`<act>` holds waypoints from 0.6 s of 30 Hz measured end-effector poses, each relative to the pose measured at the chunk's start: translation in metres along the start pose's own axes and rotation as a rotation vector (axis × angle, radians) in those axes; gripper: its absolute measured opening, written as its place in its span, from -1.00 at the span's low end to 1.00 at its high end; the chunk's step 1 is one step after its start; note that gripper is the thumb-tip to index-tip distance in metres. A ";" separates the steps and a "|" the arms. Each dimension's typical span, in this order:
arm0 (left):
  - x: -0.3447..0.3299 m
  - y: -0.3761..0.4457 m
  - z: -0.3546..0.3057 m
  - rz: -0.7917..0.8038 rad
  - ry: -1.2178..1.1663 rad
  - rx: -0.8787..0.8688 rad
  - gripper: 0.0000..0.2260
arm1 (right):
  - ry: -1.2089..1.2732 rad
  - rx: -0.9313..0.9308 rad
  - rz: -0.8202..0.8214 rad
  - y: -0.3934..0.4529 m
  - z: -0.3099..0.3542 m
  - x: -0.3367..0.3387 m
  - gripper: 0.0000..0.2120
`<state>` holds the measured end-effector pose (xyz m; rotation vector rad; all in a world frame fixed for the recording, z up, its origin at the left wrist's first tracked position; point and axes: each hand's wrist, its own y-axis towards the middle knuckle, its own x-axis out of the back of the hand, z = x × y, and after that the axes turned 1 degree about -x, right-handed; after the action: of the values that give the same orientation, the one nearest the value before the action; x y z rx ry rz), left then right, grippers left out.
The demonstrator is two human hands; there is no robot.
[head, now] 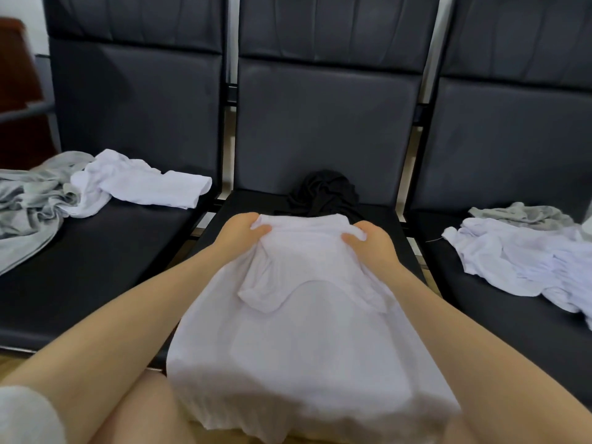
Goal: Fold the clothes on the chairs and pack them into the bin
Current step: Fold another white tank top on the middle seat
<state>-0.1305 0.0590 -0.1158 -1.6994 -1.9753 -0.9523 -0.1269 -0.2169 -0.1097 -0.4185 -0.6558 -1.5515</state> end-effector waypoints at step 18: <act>-0.054 0.172 0.022 0.041 0.816 -0.061 -0.64 | -0.886 0.032 -0.043 0.171 -0.033 -0.008 -0.47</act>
<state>0.0505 0.0434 -0.1240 -1.0902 -1.3639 -1.4084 0.0469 -0.2312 -0.1136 -1.0945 -1.3646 -1.3505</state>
